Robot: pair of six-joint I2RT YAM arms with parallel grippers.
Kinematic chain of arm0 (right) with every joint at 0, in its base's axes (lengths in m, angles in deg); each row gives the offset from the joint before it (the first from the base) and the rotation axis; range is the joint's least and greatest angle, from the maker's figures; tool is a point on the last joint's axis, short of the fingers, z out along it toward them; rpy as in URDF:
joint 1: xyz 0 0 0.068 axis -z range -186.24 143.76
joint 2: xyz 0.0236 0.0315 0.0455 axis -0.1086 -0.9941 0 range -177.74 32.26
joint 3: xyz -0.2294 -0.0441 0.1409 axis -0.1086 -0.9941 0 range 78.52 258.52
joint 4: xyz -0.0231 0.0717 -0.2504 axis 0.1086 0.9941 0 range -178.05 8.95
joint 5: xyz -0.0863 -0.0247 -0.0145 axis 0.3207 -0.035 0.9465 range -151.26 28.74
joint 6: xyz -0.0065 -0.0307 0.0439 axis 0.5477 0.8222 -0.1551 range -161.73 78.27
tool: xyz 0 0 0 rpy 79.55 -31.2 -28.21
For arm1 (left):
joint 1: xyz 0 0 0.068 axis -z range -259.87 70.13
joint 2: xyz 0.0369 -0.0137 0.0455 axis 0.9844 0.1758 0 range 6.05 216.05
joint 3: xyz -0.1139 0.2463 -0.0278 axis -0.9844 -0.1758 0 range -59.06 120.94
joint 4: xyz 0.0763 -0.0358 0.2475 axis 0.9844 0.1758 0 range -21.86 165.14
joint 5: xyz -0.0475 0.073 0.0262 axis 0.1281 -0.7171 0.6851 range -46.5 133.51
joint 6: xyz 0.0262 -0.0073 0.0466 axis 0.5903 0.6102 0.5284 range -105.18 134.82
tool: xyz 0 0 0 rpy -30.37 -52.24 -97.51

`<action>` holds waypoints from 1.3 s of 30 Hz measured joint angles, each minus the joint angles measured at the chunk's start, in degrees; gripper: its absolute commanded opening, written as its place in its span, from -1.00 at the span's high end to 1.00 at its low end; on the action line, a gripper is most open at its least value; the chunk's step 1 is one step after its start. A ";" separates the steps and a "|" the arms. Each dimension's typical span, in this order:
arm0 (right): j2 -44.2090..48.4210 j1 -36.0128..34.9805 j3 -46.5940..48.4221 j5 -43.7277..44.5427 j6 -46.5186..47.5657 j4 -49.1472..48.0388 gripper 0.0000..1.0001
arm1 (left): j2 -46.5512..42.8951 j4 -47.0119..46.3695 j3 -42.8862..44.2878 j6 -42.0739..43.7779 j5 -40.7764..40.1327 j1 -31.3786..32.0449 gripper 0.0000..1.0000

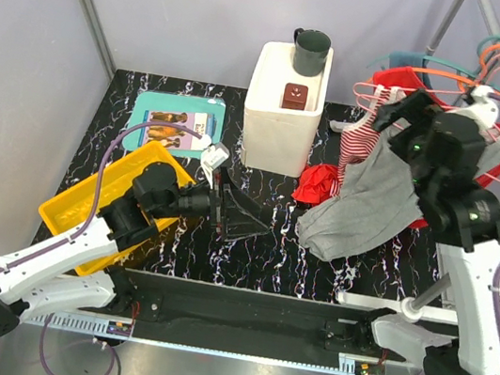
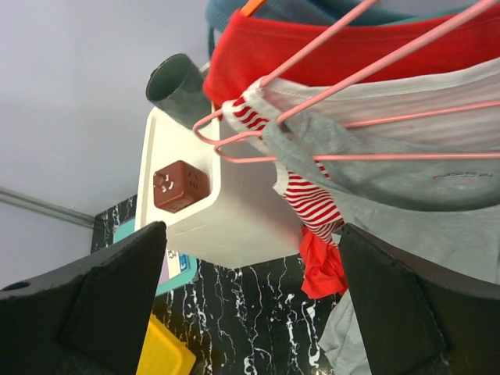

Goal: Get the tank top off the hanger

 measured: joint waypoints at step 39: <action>13.11 -10.03 3.82 -3.50 12.63 -1.77 -0.99 | 12.92 -2.64 1.88 1.57 -4.00 14.80 0.10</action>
